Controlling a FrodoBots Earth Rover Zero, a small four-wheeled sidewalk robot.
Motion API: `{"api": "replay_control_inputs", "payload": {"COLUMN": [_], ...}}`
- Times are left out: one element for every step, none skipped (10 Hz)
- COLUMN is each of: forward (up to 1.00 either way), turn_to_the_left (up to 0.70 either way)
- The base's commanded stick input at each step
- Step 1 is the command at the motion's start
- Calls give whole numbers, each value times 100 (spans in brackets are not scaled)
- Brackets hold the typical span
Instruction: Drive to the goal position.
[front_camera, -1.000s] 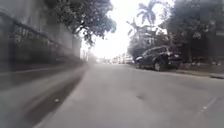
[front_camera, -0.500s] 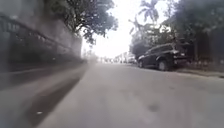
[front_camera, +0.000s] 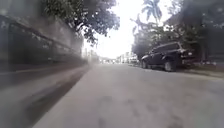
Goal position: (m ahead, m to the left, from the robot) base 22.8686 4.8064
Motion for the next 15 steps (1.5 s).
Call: {"api": "replay_control_inputs", "payload": {"forward": [100,100,100,100,100,100,100,100,100,100,100,100,100,100,100], "turn_to_the_left": [15,40,12,1,1,1,1,1,1,1,1,1,1,1,1]}}
